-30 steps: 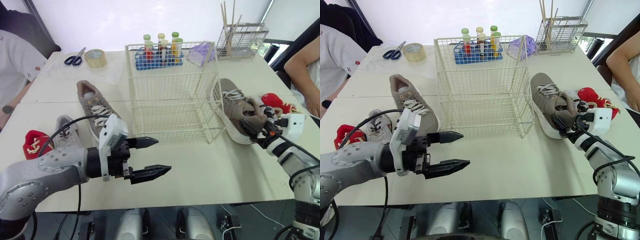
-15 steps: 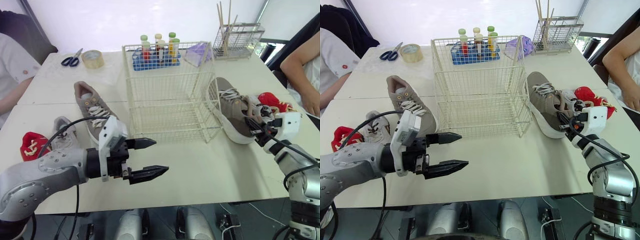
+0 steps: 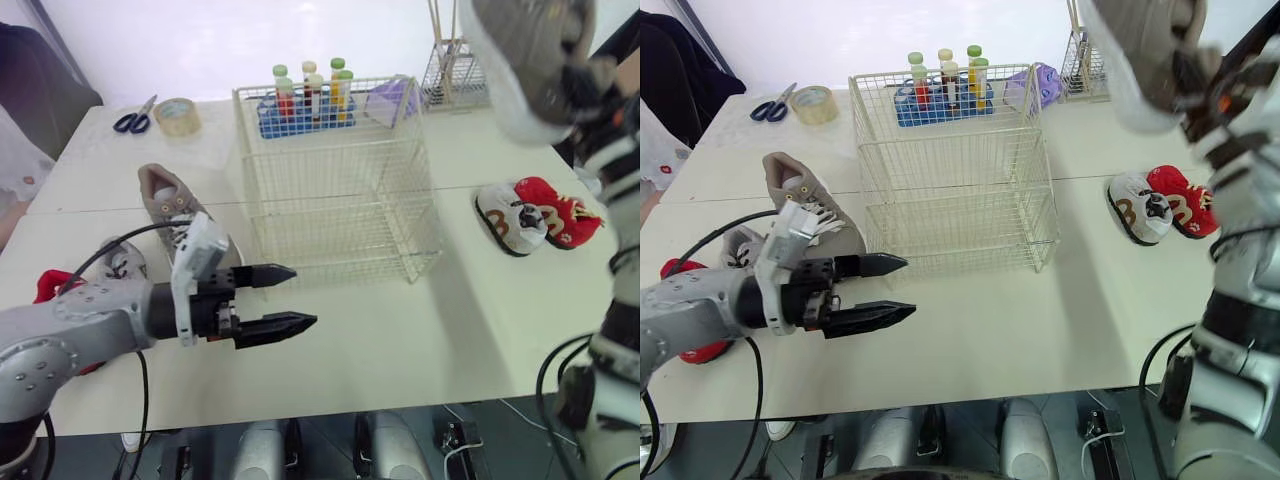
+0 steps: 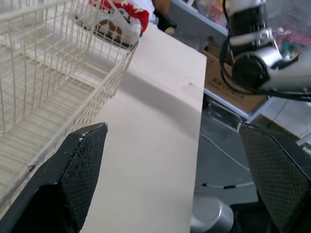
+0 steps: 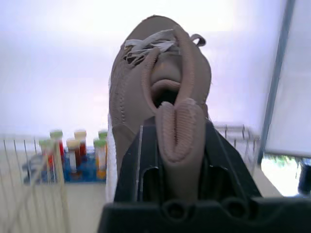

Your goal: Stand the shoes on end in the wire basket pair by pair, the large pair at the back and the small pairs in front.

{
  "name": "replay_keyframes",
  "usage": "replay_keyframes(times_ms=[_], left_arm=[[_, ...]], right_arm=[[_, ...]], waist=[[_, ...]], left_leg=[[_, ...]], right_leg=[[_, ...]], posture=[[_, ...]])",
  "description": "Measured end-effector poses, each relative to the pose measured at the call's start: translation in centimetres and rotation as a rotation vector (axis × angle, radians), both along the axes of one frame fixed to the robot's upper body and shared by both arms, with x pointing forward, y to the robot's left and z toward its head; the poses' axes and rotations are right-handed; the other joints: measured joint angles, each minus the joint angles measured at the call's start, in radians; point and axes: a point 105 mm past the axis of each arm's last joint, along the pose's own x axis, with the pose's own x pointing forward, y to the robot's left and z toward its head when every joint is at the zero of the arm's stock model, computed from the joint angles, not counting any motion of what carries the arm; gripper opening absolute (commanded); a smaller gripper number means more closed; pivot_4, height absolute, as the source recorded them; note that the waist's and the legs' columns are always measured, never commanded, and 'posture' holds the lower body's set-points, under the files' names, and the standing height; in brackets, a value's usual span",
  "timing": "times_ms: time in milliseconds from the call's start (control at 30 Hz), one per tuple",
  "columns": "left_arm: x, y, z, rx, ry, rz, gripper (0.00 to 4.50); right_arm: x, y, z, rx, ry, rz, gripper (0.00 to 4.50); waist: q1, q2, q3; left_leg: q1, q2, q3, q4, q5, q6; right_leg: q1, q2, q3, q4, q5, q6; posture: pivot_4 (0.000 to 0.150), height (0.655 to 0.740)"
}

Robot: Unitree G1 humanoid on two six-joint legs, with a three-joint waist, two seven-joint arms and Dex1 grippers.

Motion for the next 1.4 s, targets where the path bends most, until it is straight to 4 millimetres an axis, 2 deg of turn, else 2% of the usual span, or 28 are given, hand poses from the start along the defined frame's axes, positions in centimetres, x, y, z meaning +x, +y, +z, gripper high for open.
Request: replay_keyframes(times_ms=[67, 133, 200, 233, 300, 367, 433, 567, 667, 733, 800, 833, 867, 933, 1000, 1100, 1233, 1400], left_arm=[[0.0, 0.5, 0.5, -0.004, 0.008, 0.02, 4.5], [-0.1, 1.0, 0.8, -0.001, 0.013, 0.037, 4.5], [-0.1, 1.6, 0.9, 0.009, 0.019, 0.065, 4.5], [-0.1, 2.1, 1.0, 0.016, 0.025, 0.086, 4.5], [-0.3, 3.2, 1.2, 0.009, 0.036, 0.138, 4.5], [-0.6, 4.3, 1.7, -0.01, 0.043, 0.186, 4.5], [-0.9, 5.4, 2.2, -0.031, 0.053, 0.231, 4.5], [-2.7, 9.7, 2.8, -0.063, 0.125, 0.377, 4.5], [-4.4, 12.6, 3.0, -0.075, 0.191, 0.436, 4.5], [-4.7, 15.0, 4.4, -0.118, 0.177, 0.489, 4.5], [-4.2, 16.0, 6.6, -0.13, 0.104, 0.496, 4.5], [-3.8, 15.8, 7.7, -0.121, 0.068, 0.469, 4.5], [-3.5, 15.0, 9.2, -0.1, 0.015, 0.417, 4.5], [-3.0, 13.1, 11.0, -0.057, -0.033, 0.296, 4.5], [-2.5, 11.1, 11.5, -0.034, -0.026, 0.168, 4.5], [-2.1, 8.6, 11.2, -0.042, 0.031, -0.014, 4.5], [-1.5, 6.7, 10.0, -0.078, 0.103, -0.184, 4.5], [-0.8, 4.7, 7.5, -0.08, 0.22, -0.329, 4.5]], right_arm=[[-1.9, 2.2, 4.7, -0.113, -0.128, 0.136, 0.33], [-4.2, 6.1, 7.4, -0.28, -0.206, 0.36, 0.33], [-6.3, 9.9, 7.6, -0.476, -0.212, 0.603, 0.33], [-7.1, 11.4, 6.8, -0.58, -0.171, 0.721, 0.33], [-7.7, 13.1, 4.2, -0.764, -0.053, 0.905, 0.33], [-7.3, 13.6, 2.2, -0.856, 0.042, 0.998, 0.33], [-7.1, 13.1, 1.2, -0.912, 0.1, 1.016, 0.33], [-7.4, 12.2, 1.6, -1.001, 0.068, 0.989, 0.33], [-7.6, 12.6, 1.7, -1.024, 0.029, 1.022, 0.33], [-7.9, 13.2, 1.3, -1.036, 0.018, 1.074, 0.33], [-8.4, 13.9, 0.7, -1.067, 0.016, 1.12, 0.33], [-8.7, 14.3, 0.4, -1.087, 0.013, 1.142, 0.33], [-9.1, 14.9, 0.0, -1.119, 0.005, 1.175, 0.33], [-10.0, 15.9, -0.8, -1.173, -0.008, 1.234, 0.33], [-10.7, 16.5, -1.4, -1.222, -0.021, 1.269, 0.33], [-11.2, 17.0, -2.0, -1.281, -0.037, 1.288, 0.33], [-11.2, 16.5, -2.1, -1.325, -0.038, 1.25, 0.33], [-11.4, 16.5, -2.2, -1.376, -0.047, 1.231, 0.33]], waist=[[-0.001, 0.0, 0.0], [-0.005, 0.0, 0.0], [-0.006, -0.002, -0.001], [-0.006, -0.003, -0.001], [-0.001, -0.006, 0.0], [0.007, -0.007, 0.0], [0.013, -0.007, 0.0], [-0.003, -0.008, 0.001], [-0.015, -0.009, 0.001], [-0.021, -0.008, 0.001], [-0.014, -0.008, 0.001], [-0.008, -0.009, 0.001], [-0.003, -0.009, 0.001], [0.004, -0.01, 0.001], [0.006, -0.01, 0.001], [0.001, -0.01, 0.001], [0.0, -0.01, 0.002], [0.001, -0.012, 0.002]], left_leg=[[0.001, 0.001, 0.0, -0.005, 0.001, -0.001], [0.001, 0.002, -0.001, -0.009, 0.002, -0.003], [0.001, 0.005, -0.001, -0.009, 0.002, -0.003], [0.001, 0.005, -0.001, -0.009, 0.002, -0.003], [0.001, 0.004, -0.001, -0.007, 0.001, -0.003], [0.0, 0.0, -0.001, -0.006, 0.0, -0.001], [0.0, -0.003, -0.001, -0.005, -0.001, 0.001], [-0.001, -0.004, 0.001, -0.005, -0.002, 0.003], [0.0, -0.002, 0.001, -0.006, -0.001, 0.001], [0.0, 0.0, 0.0, -0.007, 0.001, -0.003], [0.0, 0.001, -0.002, -0.006, 0.002, -0.005], [0.0, 0.001, -0.002, -0.006, 0.002, -0.005], [0.0, 0.001, -0.002, -0.006, 0.002, -0.005], [0.0, 0.0, -0.001, -0.006, 0.002, -0.005], [0.0, 0.0, -0.001, -0.006, 0.001, -0.004], [-0.001, 0.0, 0.0, -0.007, 0.001, -0.004], [-0.001, 0.001, 0.001, -0.007, 0.001, -0.004], [-0.001, 0.001, 0.002, -0.005, 0.002, -0.003]], right_leg=[[-0.002, 0.001, 0.001, 0.0, 0.0, 0.0], [-0.003, 0.005, 0.002, -0.002, -0.001, -0.001], [-0.003, 0.007, 0.002, -0.003, -0.001, -0.002], [-0.003, 0.008, 0.002, -0.003, -0.001, -0.002], [-0.002, 0.006, 0.002, -0.003, -0.001, -0.002], [-0.002, 0.0, 0.001, -0.003, 0.0, -0.002], [-0.001, -0.004, 0.001, -0.003, 0.0, -0.002], [-0.002, -0.005, 0.001, -0.004, 0.0, -0.002], [-0.003, -0.002, 0.0, -0.003, -0.001, -0.001], [-0.003, 0.0, -0.002, -0.001, -0.001, -0.001], [-0.003, 0.0, -0.003, 0.0, -0.001, -0.002], [-0.003, 0.0, -0.003, 0.001, -0.001, -0.002], [-0.003, 0.0, -0.003, 0.0, 0.0, -0.003], [-0.003, -0.001, -0.003, 0.0, 0.0, -0.003], [-0.003, -0.002, -0.002, 0.0, 0.0, -0.003], [-0.005, -0.001, -0.002, -0.001, 0.0, -0.003], [-0.006, 0.0, -0.002, 0.0, 0.0, -0.003], [-0.006, 0.0, -0.001, 0.002, 0.0, -0.003]], posture=[[0.15, 0.74], [0.15, 0.74], [0.15, 0.74], [0.15, 0.74], [0.15, 0.74], [0.15, 0.74], [0.15, 0.74], [0.15, 0.74], [0.15, 0.74], [0.15, 0.74], [0.15, 0.74], [0.15, 0.74], [0.15, 0.74], [0.15, 0.74], [0.15, 0.74], [0.15, 0.74], [0.15, 0.74], [0.15, 0.74]])
